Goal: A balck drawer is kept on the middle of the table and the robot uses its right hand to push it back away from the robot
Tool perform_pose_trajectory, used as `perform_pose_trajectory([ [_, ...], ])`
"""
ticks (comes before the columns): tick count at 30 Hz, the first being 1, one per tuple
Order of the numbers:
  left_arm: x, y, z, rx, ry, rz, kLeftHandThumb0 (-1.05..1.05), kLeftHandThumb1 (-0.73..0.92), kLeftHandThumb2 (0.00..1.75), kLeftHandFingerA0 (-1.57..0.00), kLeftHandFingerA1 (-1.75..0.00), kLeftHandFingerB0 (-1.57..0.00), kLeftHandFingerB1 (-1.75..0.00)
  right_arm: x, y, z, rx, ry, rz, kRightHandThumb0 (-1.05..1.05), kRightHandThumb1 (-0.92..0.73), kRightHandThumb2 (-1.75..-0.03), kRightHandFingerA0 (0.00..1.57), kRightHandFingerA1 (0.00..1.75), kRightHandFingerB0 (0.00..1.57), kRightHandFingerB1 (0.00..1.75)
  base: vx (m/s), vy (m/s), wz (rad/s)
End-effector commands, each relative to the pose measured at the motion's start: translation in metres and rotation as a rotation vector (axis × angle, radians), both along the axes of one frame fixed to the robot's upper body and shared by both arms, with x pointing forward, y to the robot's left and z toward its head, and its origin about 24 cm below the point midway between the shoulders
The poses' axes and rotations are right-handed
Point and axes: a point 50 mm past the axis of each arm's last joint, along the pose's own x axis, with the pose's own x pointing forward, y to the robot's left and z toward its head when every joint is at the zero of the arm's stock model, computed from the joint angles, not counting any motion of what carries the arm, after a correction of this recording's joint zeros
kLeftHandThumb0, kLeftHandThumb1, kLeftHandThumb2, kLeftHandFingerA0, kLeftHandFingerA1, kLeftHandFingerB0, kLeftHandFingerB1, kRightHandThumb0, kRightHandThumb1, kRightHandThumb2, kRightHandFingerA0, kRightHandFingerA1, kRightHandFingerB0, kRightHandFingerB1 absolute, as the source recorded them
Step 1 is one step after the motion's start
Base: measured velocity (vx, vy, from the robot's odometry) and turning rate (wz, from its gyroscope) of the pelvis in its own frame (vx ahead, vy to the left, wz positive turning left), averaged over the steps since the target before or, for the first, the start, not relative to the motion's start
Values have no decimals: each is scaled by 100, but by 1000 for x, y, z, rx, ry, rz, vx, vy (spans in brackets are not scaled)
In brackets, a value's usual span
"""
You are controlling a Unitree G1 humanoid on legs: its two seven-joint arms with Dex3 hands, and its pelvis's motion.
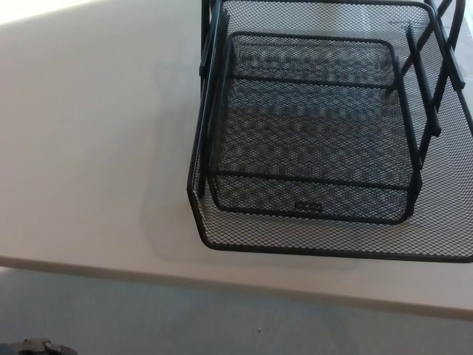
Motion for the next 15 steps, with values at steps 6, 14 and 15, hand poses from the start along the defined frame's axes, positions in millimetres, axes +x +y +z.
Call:
perform_pose_trajectory([
  [6,5,8,12,-4,-36,-34,-75,84,66,-37,-33,-34,-32,-26,59,125,208,-163,572,-58,-66,-101,34,55,18,46,0,0,0],
  [14,6,5,10,-4,-37,-40,-76,83,66,-38,-33,-36,-32,-14,66,138,162,-180,651,-61,-87,-66,35,39,26,33,0,0,0],
  [15,6,5,10,-13,-39,-36,-74,83,65,-38,-33,-35,-32,-11,68,140,149,-169,658,-63,-90,-67,35,39,26,33,0,0,0],
])
